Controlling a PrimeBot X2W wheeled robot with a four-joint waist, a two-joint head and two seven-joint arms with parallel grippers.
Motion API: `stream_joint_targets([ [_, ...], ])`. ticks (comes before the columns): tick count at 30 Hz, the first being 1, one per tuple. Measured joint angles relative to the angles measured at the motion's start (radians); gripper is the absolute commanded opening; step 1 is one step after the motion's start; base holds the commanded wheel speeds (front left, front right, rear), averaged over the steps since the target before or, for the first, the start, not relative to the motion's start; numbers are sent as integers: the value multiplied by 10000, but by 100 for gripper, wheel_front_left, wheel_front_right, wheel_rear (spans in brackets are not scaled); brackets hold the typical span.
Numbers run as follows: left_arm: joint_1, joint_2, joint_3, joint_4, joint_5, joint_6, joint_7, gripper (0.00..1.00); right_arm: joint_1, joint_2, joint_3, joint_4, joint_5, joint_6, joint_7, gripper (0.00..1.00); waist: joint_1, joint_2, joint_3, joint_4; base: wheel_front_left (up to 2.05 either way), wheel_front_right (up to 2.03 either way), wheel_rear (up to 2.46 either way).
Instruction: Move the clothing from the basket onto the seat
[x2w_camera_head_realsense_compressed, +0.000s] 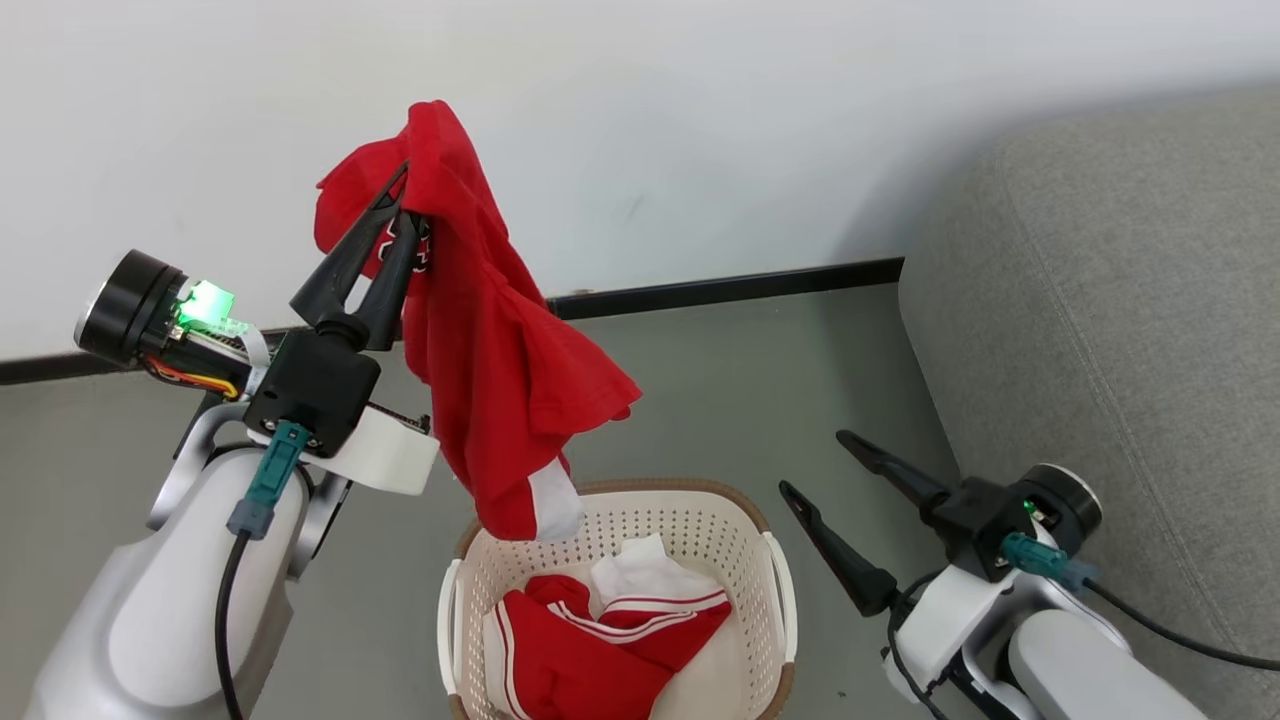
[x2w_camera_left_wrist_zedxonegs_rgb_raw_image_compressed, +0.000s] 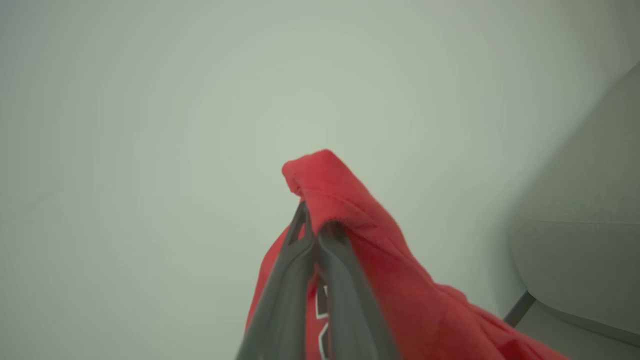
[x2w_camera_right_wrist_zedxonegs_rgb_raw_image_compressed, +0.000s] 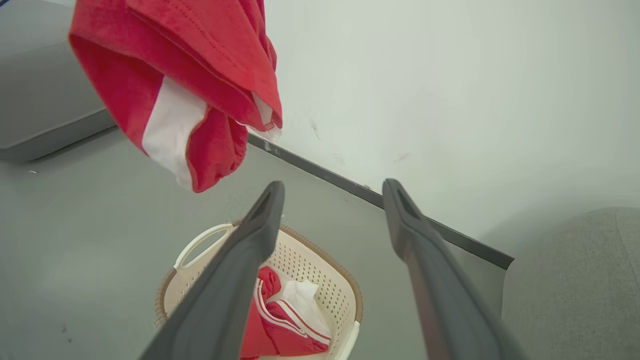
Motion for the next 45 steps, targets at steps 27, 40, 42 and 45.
stream_joint_targets([
  [27,-378,-608,-991,-10,-84,-662,938,0,-472,213,4071,215,1973,2,0,100,0,0,-1572,422,0,0,0],
  [40,-1009,-1099,-1559,-188,-82,-895,1515,0,-1009,305,4232,901,2577,0,0,100,0,0,-1635,750,0,0,0],
  [42,-1065,-1151,-1632,-201,-81,-972,1601,0,-1113,378,4337,966,2692,0,0,100,0,0,-1626,796,0,0,0],
  [45,-1151,-1214,-1737,-203,-77,-982,1712,0,-1165,550,4640,989,2911,0,0,100,0,0,-1614,870,0,0,0],
])
